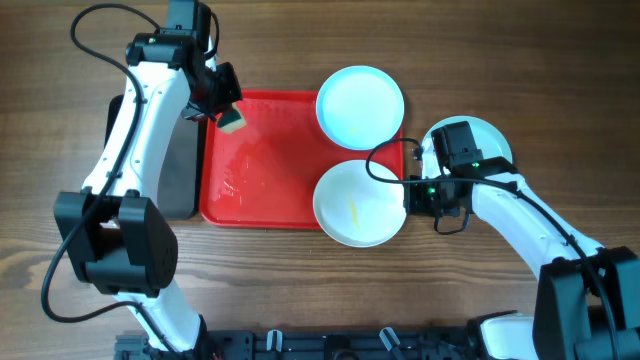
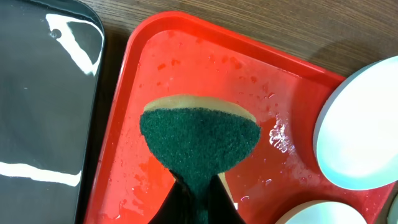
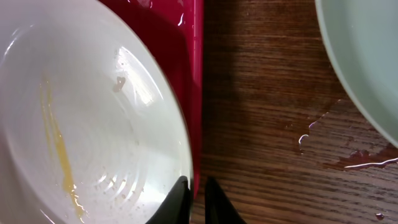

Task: Clean dirty plates on tray and stack at the side
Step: 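Grasp the front-right plate rim with the right gripper and drag it left, then lower the sponge with the left gripper onto the dragged plate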

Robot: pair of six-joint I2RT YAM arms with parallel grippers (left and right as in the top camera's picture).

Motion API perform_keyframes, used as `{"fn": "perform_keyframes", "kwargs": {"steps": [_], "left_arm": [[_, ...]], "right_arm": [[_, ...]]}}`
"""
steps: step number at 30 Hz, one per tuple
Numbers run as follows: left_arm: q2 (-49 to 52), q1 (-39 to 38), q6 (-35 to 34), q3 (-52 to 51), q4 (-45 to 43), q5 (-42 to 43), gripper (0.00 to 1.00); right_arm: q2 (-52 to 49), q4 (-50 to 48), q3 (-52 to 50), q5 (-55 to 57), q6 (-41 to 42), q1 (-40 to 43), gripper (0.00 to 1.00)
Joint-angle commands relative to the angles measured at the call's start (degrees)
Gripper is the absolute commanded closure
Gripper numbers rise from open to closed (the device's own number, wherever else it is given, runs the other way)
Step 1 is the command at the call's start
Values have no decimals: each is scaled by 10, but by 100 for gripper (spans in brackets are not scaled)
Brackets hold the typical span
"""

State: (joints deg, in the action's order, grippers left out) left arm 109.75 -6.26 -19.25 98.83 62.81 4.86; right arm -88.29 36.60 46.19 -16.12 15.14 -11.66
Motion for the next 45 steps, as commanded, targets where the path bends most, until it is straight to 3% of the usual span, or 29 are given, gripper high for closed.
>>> {"fn": "perform_keyframes", "kwargs": {"steps": [1,8,12,15,21,27,36,41,45], "left_arm": [[-12,0,-7,-4,-1,9,96],[-12,0,-7,-4,-1,9,96],[-12,0,-7,-4,-3,9,96],[-12,0,-7,-4,-3,9,96],[-12,0,-7,-4,-3,4,96],[-12,0,-7,-4,-3,4,96],[-12,0,-7,-4,-3,4,96],[-12,0,-7,-4,-5,4,96],[-12,0,-7,-4,-5,4,96]], "right_arm": [[-9,-1,-5,-3,14,-5,95],[-9,23,18,-33,46,-66,96],[-9,24,79,-32,124,-127,96],[-11,-56,89,-19,258,-163,96],[-101,-197,89,75,350,-223,96],[-163,-202,127,69,313,-243,96],[-163,-30,292,75,137,-225,73],[-195,32,293,97,134,-195,72],[-259,44,293,48,135,-196,73]]}}
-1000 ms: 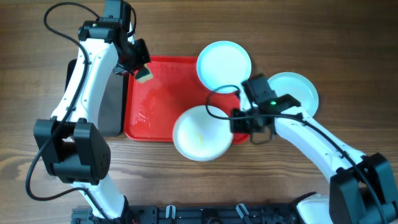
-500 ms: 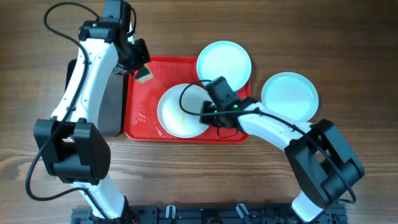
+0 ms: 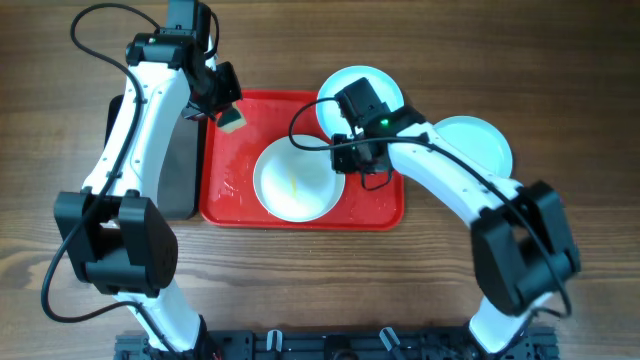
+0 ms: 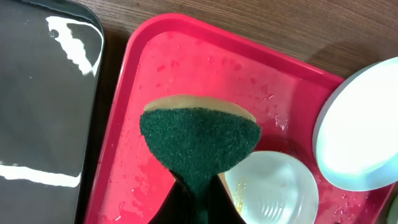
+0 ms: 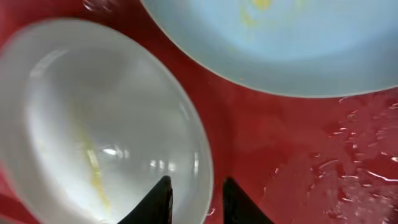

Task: Clean dirty plates on tray and stack at the side
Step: 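Lower the sponge with the left gripper onto the dragged plate, then scrub the plate with the sponge while the right gripper holds its rim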

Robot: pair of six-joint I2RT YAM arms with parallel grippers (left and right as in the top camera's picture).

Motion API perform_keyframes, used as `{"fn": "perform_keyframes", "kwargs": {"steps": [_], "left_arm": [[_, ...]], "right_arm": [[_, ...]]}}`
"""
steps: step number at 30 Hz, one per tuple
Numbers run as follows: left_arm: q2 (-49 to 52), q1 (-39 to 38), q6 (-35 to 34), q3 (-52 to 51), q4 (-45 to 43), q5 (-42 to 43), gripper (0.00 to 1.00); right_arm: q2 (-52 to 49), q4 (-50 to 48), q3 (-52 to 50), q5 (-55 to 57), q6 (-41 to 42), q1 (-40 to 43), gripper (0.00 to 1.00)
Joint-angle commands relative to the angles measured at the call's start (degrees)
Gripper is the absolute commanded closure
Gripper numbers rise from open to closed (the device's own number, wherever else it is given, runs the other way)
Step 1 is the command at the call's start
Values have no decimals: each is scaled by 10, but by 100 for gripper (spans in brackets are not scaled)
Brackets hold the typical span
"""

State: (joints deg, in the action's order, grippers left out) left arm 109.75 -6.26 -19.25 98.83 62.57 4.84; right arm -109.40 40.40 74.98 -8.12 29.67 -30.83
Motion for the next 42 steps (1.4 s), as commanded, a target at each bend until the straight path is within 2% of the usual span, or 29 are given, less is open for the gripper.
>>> {"fn": "perform_keyframes", "kwargs": {"steps": [1,4,7,12,15,20,25,29,36,38,42], "left_arm": [[-12,0,-7,-4,-2,5,96],[-12,0,-7,-4,-2,4,96],[-12,0,-7,-4,-2,5,96],[-12,0,-7,-4,-2,5,96],[-12,0,-7,-4,1,5,96],[-12,0,-7,-9,23,5,96],[-12,0,-7,-81,20,10,96],[-12,-5,-7,-178,-37,14,96],[-12,-36,-5,-347,-228,13,96],[-12,-51,-5,-370,-252,14,96],[-12,-109,115,-385,-261,127,96]], "right_arm": [[-56,5,5,-47,-10,-5,75],[-64,2,5,-68,-10,-5,83],[-64,-12,5,-70,19,-5,96],[-74,-100,5,-52,127,-37,96],[-94,-138,5,-53,161,-56,96],[-121,-155,5,-72,168,-53,96],[-123,-177,5,-88,151,-47,96],[-123,-185,5,-88,151,-45,96],[-123,-196,5,-98,138,-45,96],[-123,-196,5,-98,138,-45,96],[-123,-196,5,-100,135,-45,96]]}}
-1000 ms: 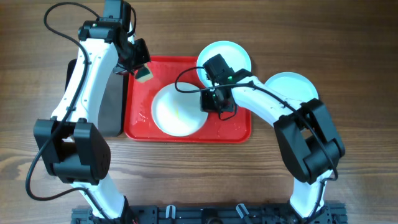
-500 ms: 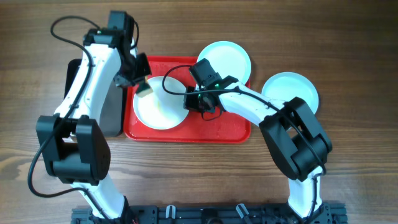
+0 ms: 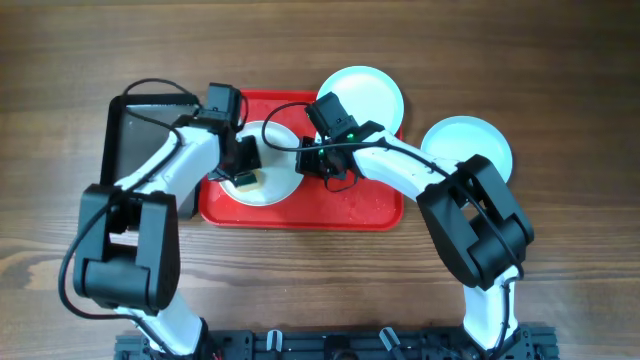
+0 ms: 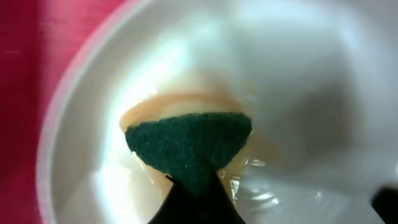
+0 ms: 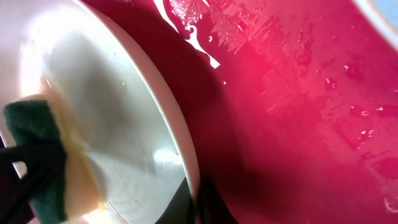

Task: Clean dirty plates on tray and stack at the side
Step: 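Scrub the plate with the sponge while the right gripper holds its rim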

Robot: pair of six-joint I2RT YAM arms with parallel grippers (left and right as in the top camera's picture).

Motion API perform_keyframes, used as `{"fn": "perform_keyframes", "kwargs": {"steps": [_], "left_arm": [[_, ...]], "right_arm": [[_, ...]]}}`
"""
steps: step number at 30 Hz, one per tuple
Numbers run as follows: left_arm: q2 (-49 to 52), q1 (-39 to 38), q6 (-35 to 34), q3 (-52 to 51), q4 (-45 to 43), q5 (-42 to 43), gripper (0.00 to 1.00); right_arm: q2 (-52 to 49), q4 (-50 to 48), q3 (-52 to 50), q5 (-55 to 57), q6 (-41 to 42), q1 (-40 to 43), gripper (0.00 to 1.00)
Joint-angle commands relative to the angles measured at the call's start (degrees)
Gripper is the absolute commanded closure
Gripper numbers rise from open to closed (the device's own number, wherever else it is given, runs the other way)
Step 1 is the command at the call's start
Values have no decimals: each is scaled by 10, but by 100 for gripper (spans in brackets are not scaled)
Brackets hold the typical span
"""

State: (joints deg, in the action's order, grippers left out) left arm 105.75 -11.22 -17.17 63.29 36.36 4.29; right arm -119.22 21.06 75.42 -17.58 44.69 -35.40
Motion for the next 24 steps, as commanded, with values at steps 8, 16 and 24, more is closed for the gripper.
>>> {"fn": "perform_keyframes", "kwargs": {"steps": [8,16,24], "left_arm": [[28,-83,31,-30,-122,67,96],[28,-16,-88,-30,-132,-224,96],[28,6,-37,-30,23,-21,96]], "right_arm": [[-25,-1,0,-10,-23,0,96],[-25,0,0,-12,-25,0,96],[-25,0,0,-12,-27,0,96]]}}
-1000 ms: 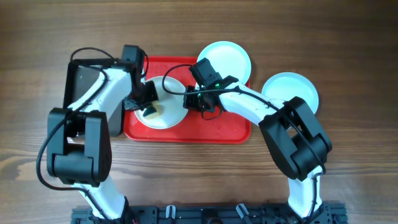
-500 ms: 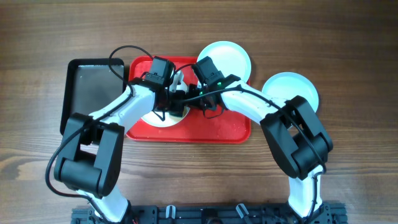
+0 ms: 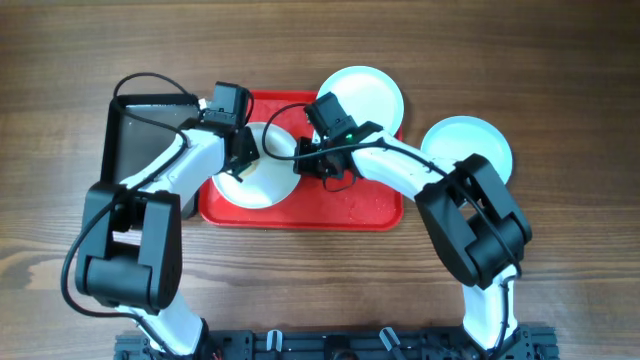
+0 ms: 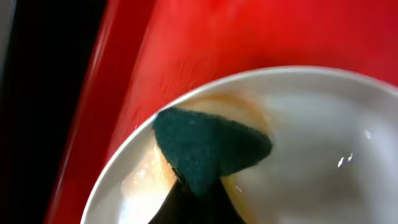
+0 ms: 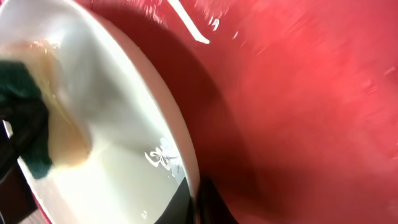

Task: Clean dirty plates on tray and stack at the side
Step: 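Scrub the plate with the sponge while the right gripper holds its rim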

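Note:
A white plate (image 3: 268, 170) with a yellowish smear lies in the red tray (image 3: 365, 205), toward its left half. My left gripper (image 3: 240, 160) is shut on a green-and-yellow sponge (image 4: 208, 146) that presses on the plate (image 4: 311, 149) near its left rim. My right gripper (image 5: 194, 200) is shut on the plate's right rim (image 5: 180, 143), and the sponge (image 5: 22, 118) shows at the far side of that view. A second white plate (image 3: 360, 100) rests over the tray's far right corner. A pale plate (image 3: 470, 145) sits on the table to the right.
A black tray (image 3: 140, 130) lies directly left of the red one, close to my left arm. Water drops glisten on the red tray floor (image 5: 298, 93). Bare wooden table (image 3: 560, 250) surrounds everything.
The sponge has shifted from the middle of the plate to its left rim, leaving a yellowish film behind. My right gripper still holds the right rim.
At first my right gripper held the smeared plate at the tray's front right edge while the sponge hung over the far left corner. Then the plate lay mid-tray with the right fingers apart at its rim. Later the rim was gripped and the sponge was in the plate, now at its left.

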Robot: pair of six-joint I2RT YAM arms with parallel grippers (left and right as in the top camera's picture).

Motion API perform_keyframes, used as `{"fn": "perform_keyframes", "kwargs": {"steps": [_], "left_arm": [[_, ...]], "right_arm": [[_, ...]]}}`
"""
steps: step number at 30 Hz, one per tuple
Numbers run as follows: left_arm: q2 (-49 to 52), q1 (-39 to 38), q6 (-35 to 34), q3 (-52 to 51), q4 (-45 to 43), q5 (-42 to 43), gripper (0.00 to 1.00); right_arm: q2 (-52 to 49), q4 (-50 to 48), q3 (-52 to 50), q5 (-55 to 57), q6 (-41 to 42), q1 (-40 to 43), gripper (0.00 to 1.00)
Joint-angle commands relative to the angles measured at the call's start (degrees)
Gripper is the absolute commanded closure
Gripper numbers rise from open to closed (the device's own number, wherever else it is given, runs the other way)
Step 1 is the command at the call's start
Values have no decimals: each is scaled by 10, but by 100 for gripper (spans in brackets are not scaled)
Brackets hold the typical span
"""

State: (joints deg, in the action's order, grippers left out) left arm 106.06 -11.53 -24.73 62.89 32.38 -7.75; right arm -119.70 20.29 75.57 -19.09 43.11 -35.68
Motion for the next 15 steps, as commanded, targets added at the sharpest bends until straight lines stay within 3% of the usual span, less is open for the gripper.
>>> {"fn": "perform_keyframes", "kwargs": {"steps": [1,5,8,12,15], "left_arm": [[25,7,63,-26,76,147,96],[25,-3,258,-26,101,398,96],[25,-6,320,-26,96,478,96],[25,-6,292,-26,43,454,96],[25,-6,187,-26,-9,293,96]], "right_arm": [[-20,7,-1,3,-11,3,96],[-20,8,-1,-3,-11,3,96],[-20,10,-1,-3,-12,3,96],[-20,12,-1,-3,-11,3,96],[-20,14,-1,-3,-11,3,96]]}}
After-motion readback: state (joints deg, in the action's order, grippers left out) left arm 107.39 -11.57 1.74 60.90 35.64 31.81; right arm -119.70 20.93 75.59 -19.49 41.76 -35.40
